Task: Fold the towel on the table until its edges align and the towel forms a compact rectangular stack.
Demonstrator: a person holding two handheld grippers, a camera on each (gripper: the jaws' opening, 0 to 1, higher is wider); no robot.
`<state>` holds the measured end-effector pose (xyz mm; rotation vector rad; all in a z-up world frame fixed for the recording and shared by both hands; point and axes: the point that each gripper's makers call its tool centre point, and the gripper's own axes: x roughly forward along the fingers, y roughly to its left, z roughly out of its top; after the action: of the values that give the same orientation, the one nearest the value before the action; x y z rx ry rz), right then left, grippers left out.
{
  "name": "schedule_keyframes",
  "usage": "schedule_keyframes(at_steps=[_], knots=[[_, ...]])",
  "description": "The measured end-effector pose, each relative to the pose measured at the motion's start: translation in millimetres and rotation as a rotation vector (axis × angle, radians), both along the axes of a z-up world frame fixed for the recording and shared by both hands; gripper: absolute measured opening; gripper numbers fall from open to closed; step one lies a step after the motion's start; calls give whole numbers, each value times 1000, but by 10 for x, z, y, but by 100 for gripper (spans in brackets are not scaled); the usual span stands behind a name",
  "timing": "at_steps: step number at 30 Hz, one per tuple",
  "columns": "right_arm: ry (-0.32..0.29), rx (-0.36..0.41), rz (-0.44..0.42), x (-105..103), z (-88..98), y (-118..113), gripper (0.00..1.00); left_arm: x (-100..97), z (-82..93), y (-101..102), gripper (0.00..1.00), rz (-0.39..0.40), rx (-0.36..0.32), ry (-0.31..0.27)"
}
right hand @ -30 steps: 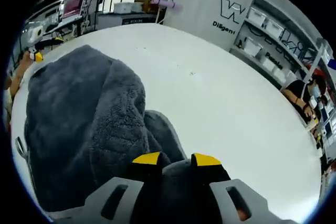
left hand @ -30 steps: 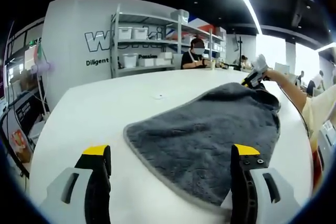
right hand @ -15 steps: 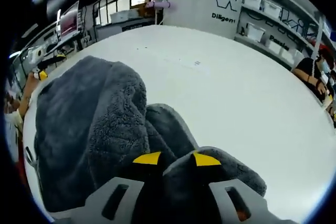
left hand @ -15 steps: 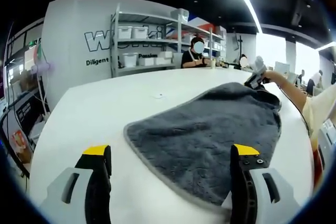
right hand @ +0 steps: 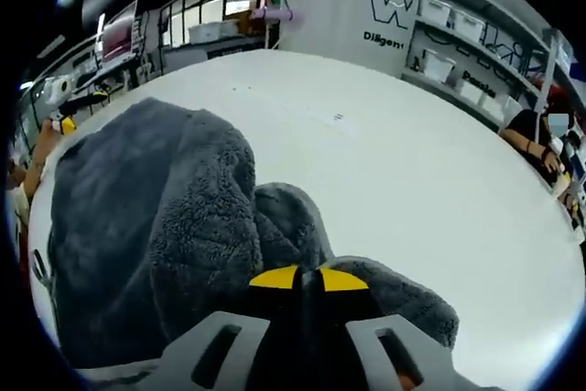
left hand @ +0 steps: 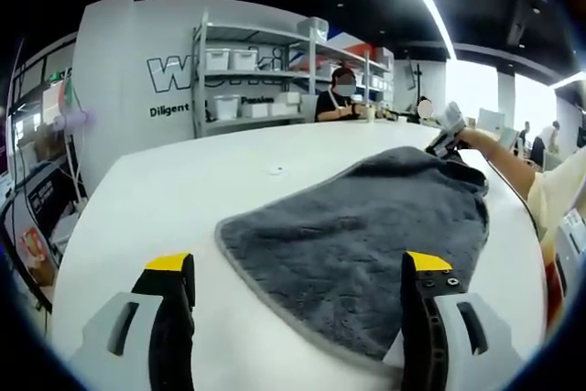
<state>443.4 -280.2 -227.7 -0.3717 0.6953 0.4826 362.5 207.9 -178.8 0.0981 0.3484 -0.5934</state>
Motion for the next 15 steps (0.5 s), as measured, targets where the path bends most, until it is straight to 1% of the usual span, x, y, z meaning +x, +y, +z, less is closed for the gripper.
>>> schedule_keyframes(at_steps=[1, 2, 4, 5, 7, 8, 11, 12, 15], knots=[[-35, -31, -5, 28, 57, -15, 3, 0, 0, -1, 92, -1, 0, 0], [-58, -46, -2, 43, 96, -15, 2, 2, -2, 1, 92, -1, 0, 1], [-151, -78, -5, 112, 283, -15, 2, 3, -4, 4, 92, -1, 1, 3], [-174, -86, -1, 119, 336, -7, 2, 3, -4, 6, 92, -1, 1, 2], [-250, -103, -22, 155, 535, -11, 2, -3, -6, 6, 92, 1, 3, 1], [-270, -111, -24, 161, 588, -14, 2, -3, -6, 7, 92, 1, 3, 1], [-355, -135, -55, 197, 804, -54, 3, -1, 0, 10, 92, 1, 2, 0], [-369, -138, -64, 202, 843, -65, 3, -1, 2, 10, 92, 1, 1, 0], [-455, -135, -117, 249, 1045, -181, 3, -1, 0, 9, 92, 1, 2, 1]])
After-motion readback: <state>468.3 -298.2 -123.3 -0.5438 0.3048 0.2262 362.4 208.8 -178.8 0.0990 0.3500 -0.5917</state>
